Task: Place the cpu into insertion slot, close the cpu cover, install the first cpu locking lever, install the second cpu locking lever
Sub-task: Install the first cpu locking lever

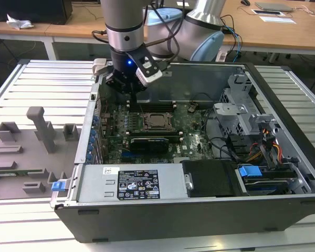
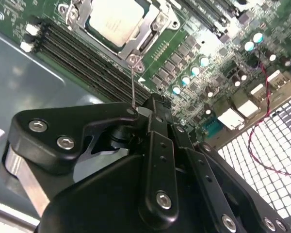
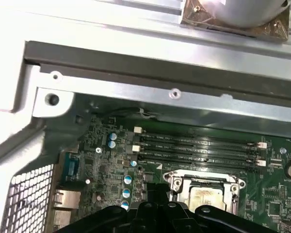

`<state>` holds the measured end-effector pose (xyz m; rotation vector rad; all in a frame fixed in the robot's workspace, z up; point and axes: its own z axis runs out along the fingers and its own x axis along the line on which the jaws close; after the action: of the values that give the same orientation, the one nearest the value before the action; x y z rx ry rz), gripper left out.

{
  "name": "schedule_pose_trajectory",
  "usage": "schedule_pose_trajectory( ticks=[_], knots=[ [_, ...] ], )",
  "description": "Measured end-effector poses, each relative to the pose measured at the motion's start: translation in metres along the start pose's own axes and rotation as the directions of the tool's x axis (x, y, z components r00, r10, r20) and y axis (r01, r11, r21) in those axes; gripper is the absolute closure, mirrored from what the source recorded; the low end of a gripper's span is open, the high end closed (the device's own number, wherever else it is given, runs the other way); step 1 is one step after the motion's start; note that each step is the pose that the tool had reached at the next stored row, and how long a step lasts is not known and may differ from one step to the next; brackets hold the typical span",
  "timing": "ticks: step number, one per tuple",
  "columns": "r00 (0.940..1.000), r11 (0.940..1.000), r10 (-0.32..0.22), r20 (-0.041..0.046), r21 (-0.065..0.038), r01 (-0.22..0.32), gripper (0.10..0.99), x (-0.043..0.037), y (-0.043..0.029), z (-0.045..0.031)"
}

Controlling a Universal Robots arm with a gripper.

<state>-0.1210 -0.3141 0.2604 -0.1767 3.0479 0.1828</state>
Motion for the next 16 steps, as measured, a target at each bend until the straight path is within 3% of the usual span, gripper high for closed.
schedule_pose_trajectory(
  ticks=[2, 3, 5, 6, 8, 16],
  knots=[
    [1.0, 1.0, 0.0, 0.0025, -0.008, 0.0, 0.98, 0.0027, 0.0003, -0.0001],
    [1.0, 0.9998, 0.001, 0.0061, -0.02, -0.001, 0.98, 0.004, 0.0004, -0.0001],
    [0.9998, 0.9982, 0.004, 0.0184, -0.06, -0.003, 0.98, 0.0052, 0.0006, -0.0002],
    [0.9998, 0.9976, 0.004, 0.0213, -0.07, -0.003, 0.98, 0.0053, 0.0006, -0.0002],
    [0.9997, 0.997, 0.005, 0.0227, -0.077, -0.003, 0.98, 0.0053, 0.0006, 0.0],
    [0.9997, 0.9968, 0.006, 0.023, -0.08, -0.004, 0.98, -0.0034, -0.0009, 0.0029]
  ],
)
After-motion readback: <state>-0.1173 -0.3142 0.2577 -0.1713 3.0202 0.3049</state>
